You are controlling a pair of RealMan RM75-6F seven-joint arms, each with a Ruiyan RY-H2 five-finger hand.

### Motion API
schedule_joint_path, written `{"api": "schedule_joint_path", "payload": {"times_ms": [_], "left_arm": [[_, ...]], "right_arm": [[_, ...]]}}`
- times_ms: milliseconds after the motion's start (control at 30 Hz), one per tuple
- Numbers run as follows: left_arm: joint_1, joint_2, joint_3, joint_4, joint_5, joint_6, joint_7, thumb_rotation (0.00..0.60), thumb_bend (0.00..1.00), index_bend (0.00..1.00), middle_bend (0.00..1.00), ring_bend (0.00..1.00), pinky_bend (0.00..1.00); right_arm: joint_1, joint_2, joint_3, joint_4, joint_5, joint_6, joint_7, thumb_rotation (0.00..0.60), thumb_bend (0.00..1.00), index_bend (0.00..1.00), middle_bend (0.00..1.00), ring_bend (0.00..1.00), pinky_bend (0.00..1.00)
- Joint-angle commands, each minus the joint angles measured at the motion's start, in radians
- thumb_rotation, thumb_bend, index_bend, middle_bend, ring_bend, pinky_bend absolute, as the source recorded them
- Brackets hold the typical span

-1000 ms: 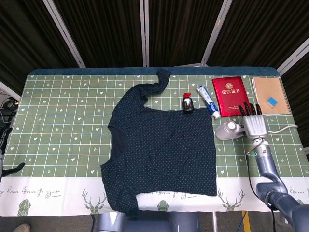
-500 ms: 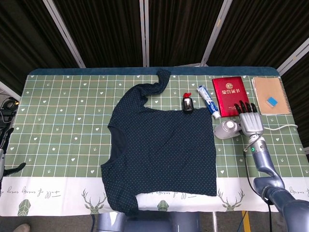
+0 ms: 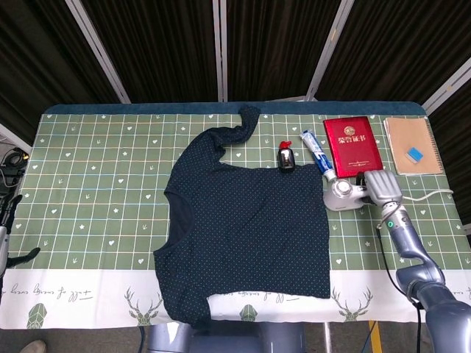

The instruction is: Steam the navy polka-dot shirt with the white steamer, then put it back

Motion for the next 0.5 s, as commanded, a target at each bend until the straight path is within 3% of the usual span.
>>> {"api": "schedule_joint_path", "payload": {"times_ms": [33,233,500], "left_arm": [[0.0,0.0,0.001,-0.001,0.001,0.0,0.0,0.6,0.0,0.0,0.0,0.0,0.0],[-0.001,0.002,0.003,-0.002,0.006,-0.001,-0.006,0.6,0.0,0.0,0.0,0.0,0.0],[-0.001,0.007,0.004,-0.005,0.011,-0.002,-0.016,0.6,0.0,0.0,0.0,0.0,0.0]], "right_arm": [[-0.012,-0.004,-0.029,0.046,-0.037,0.056,0.066,0.6,0.72,0.8,0.72,0.68,0.91],[-0.033,0.002,-0.027,0.094,-0.052,0.185,0.157,0.6,0.72,0.92,0.74,0.71,0.97],[-0.034,0.023,-0.023,0.071,-0.081,0.369,0.27,0.6,0.73,0.94,0.75,0.73,0.98]]}}
